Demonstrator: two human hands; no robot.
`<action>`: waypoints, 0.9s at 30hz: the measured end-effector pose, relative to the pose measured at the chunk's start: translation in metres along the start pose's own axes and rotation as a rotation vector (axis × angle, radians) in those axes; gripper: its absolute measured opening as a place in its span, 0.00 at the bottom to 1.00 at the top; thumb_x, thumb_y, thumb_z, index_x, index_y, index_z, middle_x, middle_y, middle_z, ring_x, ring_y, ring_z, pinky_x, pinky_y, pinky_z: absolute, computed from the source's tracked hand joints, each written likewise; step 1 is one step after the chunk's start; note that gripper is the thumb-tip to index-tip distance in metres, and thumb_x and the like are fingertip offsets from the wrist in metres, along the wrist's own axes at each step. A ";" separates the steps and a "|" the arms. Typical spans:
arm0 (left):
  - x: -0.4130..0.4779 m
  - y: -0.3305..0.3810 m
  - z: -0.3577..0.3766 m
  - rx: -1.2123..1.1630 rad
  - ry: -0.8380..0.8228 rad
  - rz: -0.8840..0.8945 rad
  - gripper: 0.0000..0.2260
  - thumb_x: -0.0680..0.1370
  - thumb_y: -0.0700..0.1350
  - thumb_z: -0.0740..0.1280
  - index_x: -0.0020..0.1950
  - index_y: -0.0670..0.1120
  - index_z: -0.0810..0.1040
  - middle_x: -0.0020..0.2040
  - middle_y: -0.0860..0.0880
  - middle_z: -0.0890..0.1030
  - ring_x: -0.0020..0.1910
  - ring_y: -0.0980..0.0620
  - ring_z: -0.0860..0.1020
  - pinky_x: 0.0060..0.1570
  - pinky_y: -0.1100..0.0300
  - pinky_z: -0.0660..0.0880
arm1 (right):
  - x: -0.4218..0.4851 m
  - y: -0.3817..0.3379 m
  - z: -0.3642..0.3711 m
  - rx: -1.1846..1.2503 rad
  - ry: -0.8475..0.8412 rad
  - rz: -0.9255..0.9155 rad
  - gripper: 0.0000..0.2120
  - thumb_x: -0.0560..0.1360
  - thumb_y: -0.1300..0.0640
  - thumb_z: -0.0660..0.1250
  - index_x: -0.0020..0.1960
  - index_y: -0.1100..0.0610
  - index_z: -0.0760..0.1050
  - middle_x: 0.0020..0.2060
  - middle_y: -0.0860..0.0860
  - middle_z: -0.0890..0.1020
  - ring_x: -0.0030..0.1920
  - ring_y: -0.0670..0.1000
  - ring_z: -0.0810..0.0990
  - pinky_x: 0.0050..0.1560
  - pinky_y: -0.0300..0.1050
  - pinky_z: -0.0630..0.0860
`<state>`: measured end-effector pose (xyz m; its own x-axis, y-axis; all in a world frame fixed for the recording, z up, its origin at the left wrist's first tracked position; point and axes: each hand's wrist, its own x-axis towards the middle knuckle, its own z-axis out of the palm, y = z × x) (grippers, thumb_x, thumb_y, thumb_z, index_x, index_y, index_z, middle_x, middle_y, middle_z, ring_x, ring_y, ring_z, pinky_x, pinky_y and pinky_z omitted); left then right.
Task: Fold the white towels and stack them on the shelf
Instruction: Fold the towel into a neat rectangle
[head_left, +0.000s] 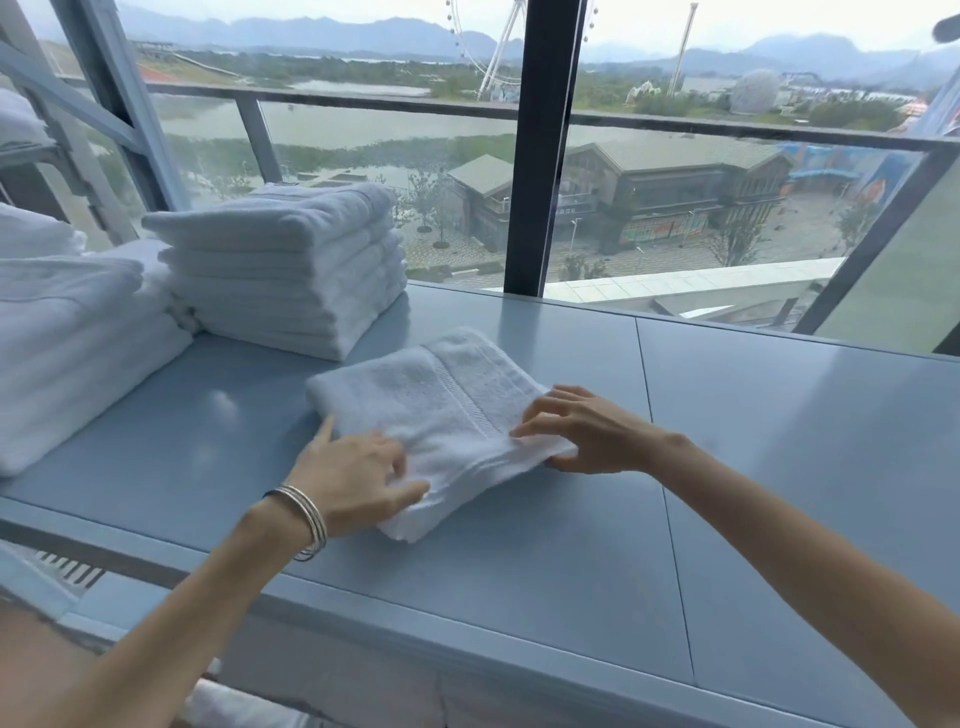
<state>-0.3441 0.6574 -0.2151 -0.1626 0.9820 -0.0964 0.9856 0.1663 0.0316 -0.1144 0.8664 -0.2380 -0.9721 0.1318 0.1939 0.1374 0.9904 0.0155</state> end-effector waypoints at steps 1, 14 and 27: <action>0.000 0.000 -0.001 0.070 0.017 -0.061 0.36 0.62 0.75 0.42 0.57 0.56 0.70 0.62 0.55 0.73 0.66 0.56 0.67 0.70 0.44 0.48 | 0.005 -0.005 0.003 0.007 -0.006 0.004 0.24 0.69 0.54 0.71 0.65 0.48 0.72 0.59 0.51 0.75 0.59 0.55 0.74 0.61 0.52 0.69; 0.014 -0.014 0.034 -0.140 0.106 -0.089 0.28 0.78 0.61 0.55 0.75 0.62 0.47 0.77 0.58 0.49 0.76 0.53 0.45 0.67 0.32 0.52 | 0.064 0.000 -0.031 0.067 0.331 -0.119 0.22 0.67 0.79 0.61 0.54 0.61 0.81 0.53 0.57 0.82 0.58 0.58 0.78 0.61 0.44 0.72; 0.034 -0.002 0.002 -0.130 -0.026 -0.013 0.19 0.80 0.60 0.47 0.67 0.62 0.68 0.70 0.55 0.68 0.76 0.52 0.51 0.66 0.29 0.43 | 0.012 0.018 -0.008 0.502 -0.153 0.322 0.21 0.67 0.62 0.59 0.57 0.53 0.80 0.63 0.46 0.75 0.66 0.44 0.69 0.67 0.35 0.62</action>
<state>-0.3515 0.6906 -0.2204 -0.1728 0.9772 -0.1235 0.9685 0.1914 0.1591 -0.1226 0.8853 -0.2273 -0.9179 0.3956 -0.0317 0.3590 0.7936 -0.4912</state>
